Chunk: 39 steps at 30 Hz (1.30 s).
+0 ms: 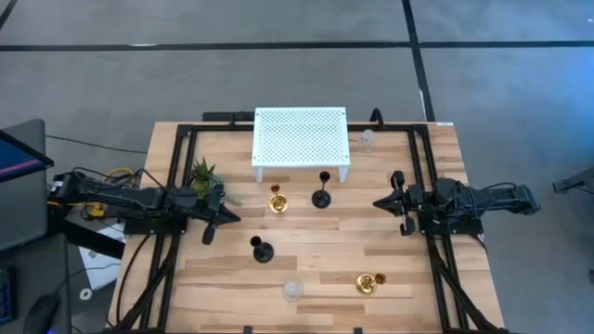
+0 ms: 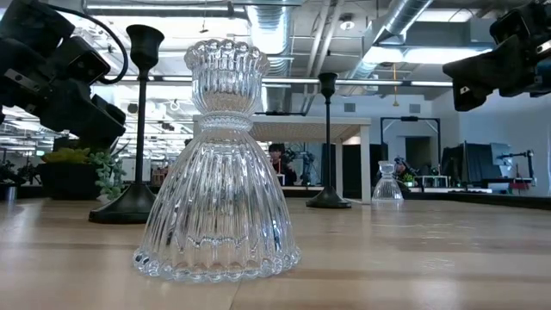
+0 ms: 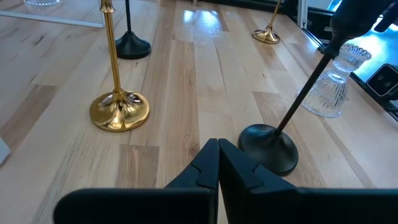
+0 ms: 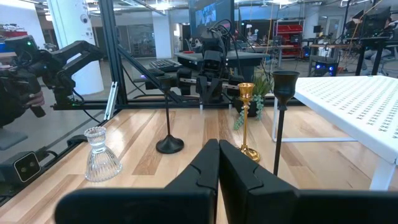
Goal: Pick & Place candle stick holders
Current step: Put the top transparent glass candle holder on the shelf
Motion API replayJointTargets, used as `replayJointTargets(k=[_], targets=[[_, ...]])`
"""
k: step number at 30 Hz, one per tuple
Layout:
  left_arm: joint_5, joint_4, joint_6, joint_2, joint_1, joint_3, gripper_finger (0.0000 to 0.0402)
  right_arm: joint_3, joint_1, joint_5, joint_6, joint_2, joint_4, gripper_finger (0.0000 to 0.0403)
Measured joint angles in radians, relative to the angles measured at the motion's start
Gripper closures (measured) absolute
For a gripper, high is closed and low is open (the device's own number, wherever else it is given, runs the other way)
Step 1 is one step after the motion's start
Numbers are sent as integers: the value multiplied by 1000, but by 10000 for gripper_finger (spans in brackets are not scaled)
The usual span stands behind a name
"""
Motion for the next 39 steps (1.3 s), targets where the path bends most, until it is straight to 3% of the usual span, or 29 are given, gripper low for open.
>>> replayJointTargets(k=[39], targets=[[0, 35, -1, 0, 0, 0, 398, 0, 0, 0, 0, 0, 0, 403]])
